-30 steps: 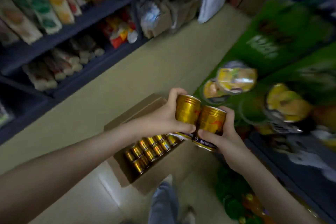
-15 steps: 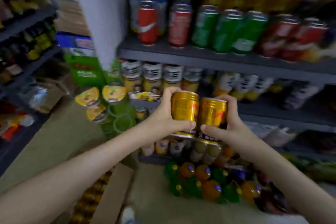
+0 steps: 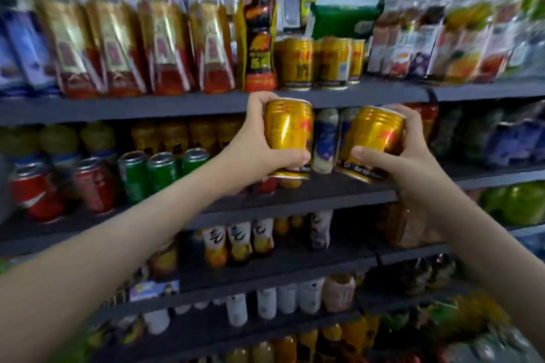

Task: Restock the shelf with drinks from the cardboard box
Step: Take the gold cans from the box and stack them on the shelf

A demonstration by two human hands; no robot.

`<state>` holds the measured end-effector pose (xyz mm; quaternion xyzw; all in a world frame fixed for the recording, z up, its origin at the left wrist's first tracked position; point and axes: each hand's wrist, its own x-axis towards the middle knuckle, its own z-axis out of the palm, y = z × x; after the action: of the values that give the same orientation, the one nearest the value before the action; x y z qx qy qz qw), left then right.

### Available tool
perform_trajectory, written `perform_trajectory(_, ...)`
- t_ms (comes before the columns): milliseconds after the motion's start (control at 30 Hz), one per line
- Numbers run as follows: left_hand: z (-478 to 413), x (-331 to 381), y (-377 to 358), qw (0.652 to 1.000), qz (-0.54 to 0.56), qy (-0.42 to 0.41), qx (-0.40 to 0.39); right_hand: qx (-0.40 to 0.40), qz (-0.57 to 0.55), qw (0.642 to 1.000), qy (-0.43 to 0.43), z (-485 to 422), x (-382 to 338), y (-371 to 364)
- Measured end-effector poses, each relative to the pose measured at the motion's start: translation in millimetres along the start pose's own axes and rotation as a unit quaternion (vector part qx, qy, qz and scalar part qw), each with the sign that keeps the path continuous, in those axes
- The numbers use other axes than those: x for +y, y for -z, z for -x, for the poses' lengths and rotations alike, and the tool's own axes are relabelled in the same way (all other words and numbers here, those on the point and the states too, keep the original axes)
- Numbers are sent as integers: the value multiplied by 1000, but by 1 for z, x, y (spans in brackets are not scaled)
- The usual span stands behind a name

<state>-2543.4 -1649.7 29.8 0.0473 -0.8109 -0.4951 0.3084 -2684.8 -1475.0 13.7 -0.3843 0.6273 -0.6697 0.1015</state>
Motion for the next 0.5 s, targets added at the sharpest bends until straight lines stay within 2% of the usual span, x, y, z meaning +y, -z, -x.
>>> perform_trajectory(167,-65,7,-19,997,-11,-73,4,37,-27,996,76,-67,-15,50)
perform_trajectory(233,-88,6,-28,996,-19,-84,13,40,3,995,95,-92,-13,63)
perform_trajectory(367,-131,0,-42,995,-23,-89,45,18,81,988,127,-150,-3,81)
perform_trajectory(500,-157,-3,-55,990,-50,-94,90,-29,92,988,118,-215,13,90)
